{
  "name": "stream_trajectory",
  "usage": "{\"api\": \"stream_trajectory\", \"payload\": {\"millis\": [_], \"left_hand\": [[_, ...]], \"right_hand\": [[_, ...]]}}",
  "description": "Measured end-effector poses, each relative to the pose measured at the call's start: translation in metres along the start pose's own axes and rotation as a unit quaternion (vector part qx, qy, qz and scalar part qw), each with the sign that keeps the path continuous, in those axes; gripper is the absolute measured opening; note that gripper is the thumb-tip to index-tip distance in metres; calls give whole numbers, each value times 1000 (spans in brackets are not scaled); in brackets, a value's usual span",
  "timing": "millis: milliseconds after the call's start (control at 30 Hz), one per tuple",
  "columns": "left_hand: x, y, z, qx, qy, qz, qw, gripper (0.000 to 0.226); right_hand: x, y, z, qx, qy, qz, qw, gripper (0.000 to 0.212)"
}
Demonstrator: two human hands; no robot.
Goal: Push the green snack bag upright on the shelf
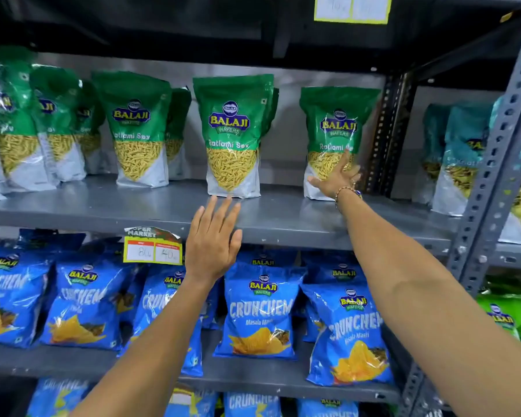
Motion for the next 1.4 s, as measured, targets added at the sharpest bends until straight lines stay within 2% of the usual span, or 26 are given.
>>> {"api": "stream_trajectory", "payload": {"millis": [100, 267, 400, 567, 1167, 1400], "left_hand": [[1, 0, -2, 11, 32, 9, 999, 46], [0, 0, -1, 35, 54, 19, 998, 46], [0, 1, -2, 45, 71, 17, 996, 47], [0, 1, -3, 46, 86, 18, 995, 47], [1, 0, -2, 30, 36, -5, 999, 49], [1, -1, -3, 12, 15, -24, 1000, 50]], "right_hand": [[3, 2, 5, -12, -18, 30, 999, 118], [21, 8, 15, 16, 21, 54, 998, 125], [25, 9, 10, 47, 86, 49, 994, 124], [24, 6, 8, 48, 97, 38, 993, 120], [-13, 4, -19, 50, 88, 32, 994, 118], [-34, -2, -34, 17, 123, 13, 992, 121]]}}
Point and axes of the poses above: each hand's wrist, its own x-axis towards the middle knuckle, its own z-axis out of the palm, y = z × x, the point moved 10 cm from there along x, towards the middle knuckle, and after that the axes turned 13 degrees about y, right-handed, at the moved point
